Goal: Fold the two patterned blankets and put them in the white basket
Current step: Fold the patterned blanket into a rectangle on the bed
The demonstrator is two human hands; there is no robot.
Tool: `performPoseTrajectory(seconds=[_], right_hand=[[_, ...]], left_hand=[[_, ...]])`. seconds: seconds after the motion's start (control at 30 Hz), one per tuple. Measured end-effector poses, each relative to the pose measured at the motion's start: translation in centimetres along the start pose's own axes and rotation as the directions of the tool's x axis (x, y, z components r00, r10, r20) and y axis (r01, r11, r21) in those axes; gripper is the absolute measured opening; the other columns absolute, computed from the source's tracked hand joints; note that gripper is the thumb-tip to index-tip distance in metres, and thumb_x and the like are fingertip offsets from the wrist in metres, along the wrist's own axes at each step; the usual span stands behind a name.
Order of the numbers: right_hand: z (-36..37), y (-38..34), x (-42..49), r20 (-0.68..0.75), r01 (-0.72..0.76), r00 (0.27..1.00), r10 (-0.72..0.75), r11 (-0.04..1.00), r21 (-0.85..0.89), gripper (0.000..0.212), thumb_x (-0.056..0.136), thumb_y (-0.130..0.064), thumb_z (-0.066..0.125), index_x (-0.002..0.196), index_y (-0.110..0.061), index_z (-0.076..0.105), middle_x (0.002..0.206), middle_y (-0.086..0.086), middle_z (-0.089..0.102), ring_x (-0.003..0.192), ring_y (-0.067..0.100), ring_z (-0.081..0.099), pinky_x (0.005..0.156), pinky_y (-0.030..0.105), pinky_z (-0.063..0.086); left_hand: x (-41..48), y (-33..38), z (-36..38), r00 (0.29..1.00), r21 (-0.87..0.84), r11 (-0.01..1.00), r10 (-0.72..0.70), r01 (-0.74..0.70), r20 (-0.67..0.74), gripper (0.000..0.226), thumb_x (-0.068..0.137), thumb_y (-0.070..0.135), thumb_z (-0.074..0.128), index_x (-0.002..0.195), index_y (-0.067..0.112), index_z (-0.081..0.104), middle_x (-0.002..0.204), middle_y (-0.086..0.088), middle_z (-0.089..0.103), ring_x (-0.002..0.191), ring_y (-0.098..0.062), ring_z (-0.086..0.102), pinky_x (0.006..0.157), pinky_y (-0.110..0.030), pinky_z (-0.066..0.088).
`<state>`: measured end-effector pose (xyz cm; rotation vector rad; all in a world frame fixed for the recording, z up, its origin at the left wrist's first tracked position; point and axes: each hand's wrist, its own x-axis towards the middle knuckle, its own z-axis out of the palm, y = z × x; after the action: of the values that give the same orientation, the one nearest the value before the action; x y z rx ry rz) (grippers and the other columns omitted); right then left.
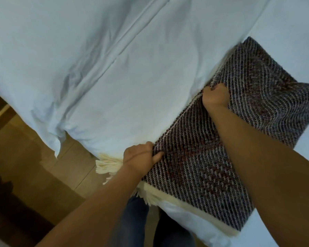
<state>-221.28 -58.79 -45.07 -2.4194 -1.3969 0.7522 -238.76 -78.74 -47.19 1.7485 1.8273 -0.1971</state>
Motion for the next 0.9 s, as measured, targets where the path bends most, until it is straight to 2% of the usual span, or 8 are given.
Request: performPoseTrajectory(seconds=[0.1, 0.23, 0.3, 0.4, 0.6, 0.7, 0.77, 0.9], right_hand=[[-0.7, 0.1, 0.7, 0.056, -0.003, 0.998, 0.002, 1.000, 0.028, 0.027, 0.092, -0.032, 0.050, 0.095, -0.006, 0.053, 0.109, 0.018, 0.061, 0.095, 0.030, 0.058, 0.077, 0.034, 0.044], [-2.9, 0.6, 2.5, 0.128, 0.000, 0.992, -0.016, 0.992, 0.124, 0.034, 0.091, -0.032, 0.053, 0.065, -0.017, 0.038, 0.074, 0.003, 0.050, 0.072, 0.023, 0.047, 0.065, 0.030, 0.034], [-4.7, 1.1, 4.1, 0.146, 0.076, 0.985, -0.088, 0.994, 0.084, 0.028, 0.091, -0.027, 0.052, 0.068, -0.016, 0.041, 0.070, 0.000, 0.047, 0.069, 0.020, 0.045, 0.064, 0.029, 0.032], [-6.9, 2.1, 7.1, 0.168, 0.189, 0.967, -0.192, 0.981, 0.037, 0.013, 0.090, -0.023, 0.053, 0.087, -0.010, 0.052, 0.087, 0.006, 0.053, 0.080, 0.020, 0.049, 0.070, 0.031, 0.038], [-9.6, 4.5, 13.5, 0.183, 0.277, 0.948, -0.261, 0.958, -0.069, 0.031, 0.088, -0.028, 0.057, 0.111, -0.007, 0.053, 0.117, 0.015, 0.051, 0.103, 0.029, 0.050, 0.089, 0.038, 0.041], [-10.7, 6.1, 16.0, 0.073, 0.288, 0.958, -0.278, 0.937, -0.196, 0.052, 0.086, -0.041, 0.058, 0.124, -0.008, 0.047, 0.126, 0.018, 0.047, 0.116, 0.034, 0.043, 0.098, 0.043, 0.037], [-11.2, 7.1, 17.3, 0.055, 0.260, 0.966, -0.254, 0.934, -0.244, 0.056, 0.083, -0.052, 0.057, 0.117, -0.008, 0.050, 0.118, 0.016, 0.053, 0.109, 0.034, 0.049, 0.091, 0.045, 0.042], [-11.5, 8.0, 19.2, 0.269, 0.320, 0.927, -0.262, 0.926, -0.201, 0.037, 0.091, -0.049, 0.048, 0.085, -0.013, 0.048, 0.085, 0.008, 0.056, 0.079, 0.027, 0.053, 0.067, 0.034, 0.039]], left_hand=[[1.6, 2.1, -1.2, 1.000, -0.059, 0.998, -0.002, 0.000, -0.030, 0.045, 0.087, 0.063, 0.034, 0.100, 0.022, 0.046, 0.086, 0.002, 0.061, 0.069, -0.018, 0.053, 0.054, -0.028, 0.031], [4.9, 6.9, -3.6, 0.999, -0.221, 0.975, -0.041, 0.034, -0.026, 0.042, 0.085, 0.062, 0.040, 0.093, 0.021, 0.041, 0.076, 0.003, 0.057, 0.060, -0.014, 0.047, 0.053, -0.028, 0.033], [7.0, 9.5, -4.7, 0.999, -0.342, 0.940, -0.040, 0.026, -0.036, 0.045, 0.085, 0.060, 0.045, 0.102, 0.018, 0.045, 0.084, 0.001, 0.059, 0.070, -0.018, 0.054, 0.060, -0.028, 0.040], [10.9, 13.3, -6.6, 0.998, -0.417, 0.909, -0.035, 0.008, -0.058, 0.047, 0.084, 0.055, 0.050, 0.109, 0.015, 0.048, 0.095, -0.003, 0.061, 0.080, -0.022, 0.057, 0.065, -0.030, 0.043], [19.7, 19.1, -9.7, 0.995, -0.411, 0.912, -0.052, 0.013, -0.084, 0.040, 0.083, 0.049, 0.053, 0.102, 0.015, 0.045, 0.089, -0.001, 0.053, 0.077, -0.019, 0.050, 0.064, -0.030, 0.037], [23.6, 21.3, -11.0, 0.995, -0.457, 0.889, -0.021, -0.025, -0.094, 0.045, 0.085, 0.048, 0.055, 0.111, 0.012, 0.049, 0.101, -0.006, 0.059, 0.085, -0.021, 0.053, 0.069, -0.029, 0.038], [26.2, 22.7, -11.8, 0.993, -0.487, 0.871, 0.007, -0.066, -0.122, 0.041, 0.088, 0.043, 0.054, 0.113, 0.010, 0.052, 0.109, -0.009, 0.061, 0.094, -0.023, 0.055, 0.073, -0.027, 0.037], [29.8, 25.2, -13.1, 0.962, -0.444, 0.876, 0.075, -0.189, -0.262, 0.023, 0.094, 0.026, 0.049, 0.098, 0.006, 0.057, 0.101, -0.013, 0.063, 0.082, -0.017, 0.049, 0.069, -0.027, 0.034]])
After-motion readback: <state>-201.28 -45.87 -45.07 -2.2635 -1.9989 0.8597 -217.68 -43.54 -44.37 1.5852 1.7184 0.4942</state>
